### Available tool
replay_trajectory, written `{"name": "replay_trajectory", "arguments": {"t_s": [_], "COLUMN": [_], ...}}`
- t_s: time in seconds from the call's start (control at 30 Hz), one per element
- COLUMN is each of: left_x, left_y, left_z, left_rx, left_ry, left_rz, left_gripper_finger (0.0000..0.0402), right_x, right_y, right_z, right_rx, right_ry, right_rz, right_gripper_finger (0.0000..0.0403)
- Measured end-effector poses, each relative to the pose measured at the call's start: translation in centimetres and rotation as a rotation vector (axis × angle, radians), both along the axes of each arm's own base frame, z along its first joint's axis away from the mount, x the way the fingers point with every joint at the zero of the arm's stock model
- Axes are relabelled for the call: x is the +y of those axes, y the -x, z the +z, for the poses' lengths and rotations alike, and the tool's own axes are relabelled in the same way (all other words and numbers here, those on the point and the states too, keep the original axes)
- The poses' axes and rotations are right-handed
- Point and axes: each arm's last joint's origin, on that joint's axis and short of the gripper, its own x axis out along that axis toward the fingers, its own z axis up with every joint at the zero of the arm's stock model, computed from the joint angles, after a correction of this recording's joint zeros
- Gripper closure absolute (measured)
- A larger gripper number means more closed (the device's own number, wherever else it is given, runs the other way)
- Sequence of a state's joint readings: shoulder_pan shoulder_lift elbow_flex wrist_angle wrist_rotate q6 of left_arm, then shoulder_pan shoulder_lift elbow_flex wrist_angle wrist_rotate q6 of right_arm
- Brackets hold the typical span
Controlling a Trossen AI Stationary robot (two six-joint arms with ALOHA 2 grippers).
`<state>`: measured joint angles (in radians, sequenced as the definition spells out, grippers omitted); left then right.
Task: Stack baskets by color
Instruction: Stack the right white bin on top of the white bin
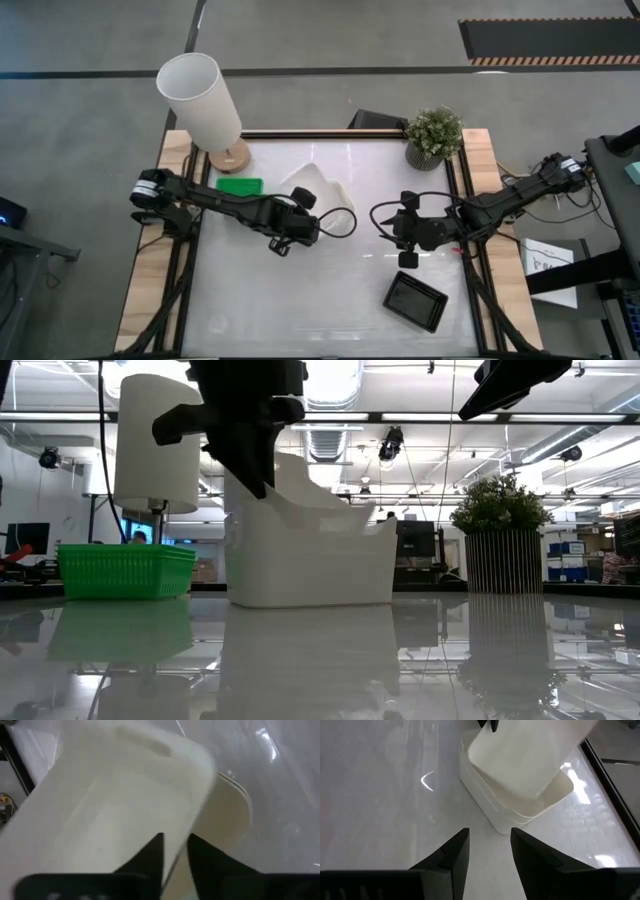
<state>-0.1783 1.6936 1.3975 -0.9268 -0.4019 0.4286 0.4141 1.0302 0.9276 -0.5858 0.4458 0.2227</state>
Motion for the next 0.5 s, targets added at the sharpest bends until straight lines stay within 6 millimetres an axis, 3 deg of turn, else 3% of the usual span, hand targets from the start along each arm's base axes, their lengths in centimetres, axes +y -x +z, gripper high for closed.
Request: {"name": "replay_trajectory", "arguments": {"t_s": [0.13, 0.33, 0.5], "left_x": [0.0, -1.0, -2.4], "left_y": [0.0, 0.2, 1.3], "left_z": [0.1, 1.4, 4.8], "left_rx": [0.003, -0.004, -0.168], "left_ry": [-0.005, -0.071, -0.054], "left_rz": [-0.012, -0.136, -0.193], "left_gripper_finger": [0.0393, 0.0400, 0.0401], "right_x": [0.0, 0.0, 0.0], "right_y": [0.0, 0.0, 0.0], "right_z": [0.0, 0.0, 0.0], "right_rx": [-0.001, -0.002, 0.004], "right_ry": [-0.006, -0.010, 0.008], "right_rz": [-0.005, -0.009, 0.006], "right_gripper_finger": [0.0266, 0.0266, 0.0266]}}
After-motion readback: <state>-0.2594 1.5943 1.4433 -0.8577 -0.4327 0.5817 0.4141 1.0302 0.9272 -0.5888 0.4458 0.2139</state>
